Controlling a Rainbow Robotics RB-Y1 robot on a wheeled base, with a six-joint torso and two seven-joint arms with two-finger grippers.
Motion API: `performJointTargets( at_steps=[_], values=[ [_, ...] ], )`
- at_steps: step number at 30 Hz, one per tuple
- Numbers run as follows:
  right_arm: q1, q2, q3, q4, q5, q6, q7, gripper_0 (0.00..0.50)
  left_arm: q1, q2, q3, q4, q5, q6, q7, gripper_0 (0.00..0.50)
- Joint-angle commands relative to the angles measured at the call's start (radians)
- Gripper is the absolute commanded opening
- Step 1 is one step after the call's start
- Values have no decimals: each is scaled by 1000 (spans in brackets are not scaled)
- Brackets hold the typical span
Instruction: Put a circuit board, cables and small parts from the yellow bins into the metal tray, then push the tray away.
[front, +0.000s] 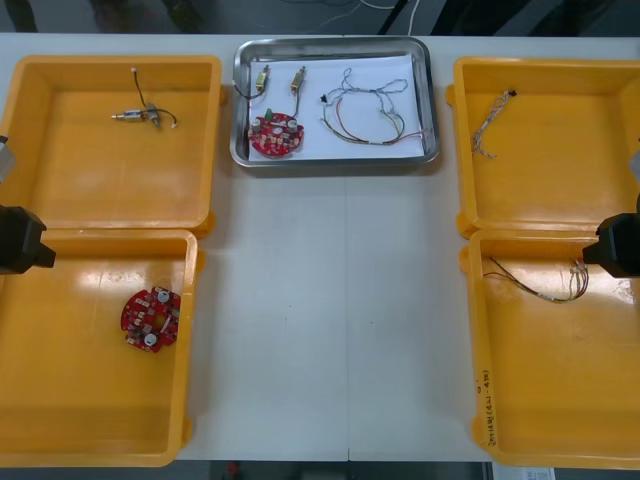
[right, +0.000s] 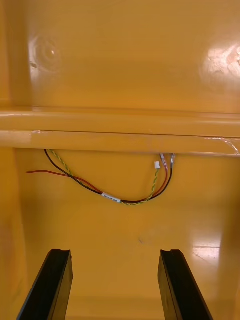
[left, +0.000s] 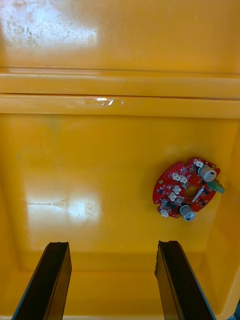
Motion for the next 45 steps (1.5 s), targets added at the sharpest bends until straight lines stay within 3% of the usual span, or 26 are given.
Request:
performJointTargets(
  at_steps=[1,45],
  values=[
    [15,-44,-28,-20,36,3,11,500,16,20,29,-29,-2,7,-59,500],
    [15,-58,-34,9,8,3,17,500,16,20,29,-29,-2,7,-59,500]
  ],
)
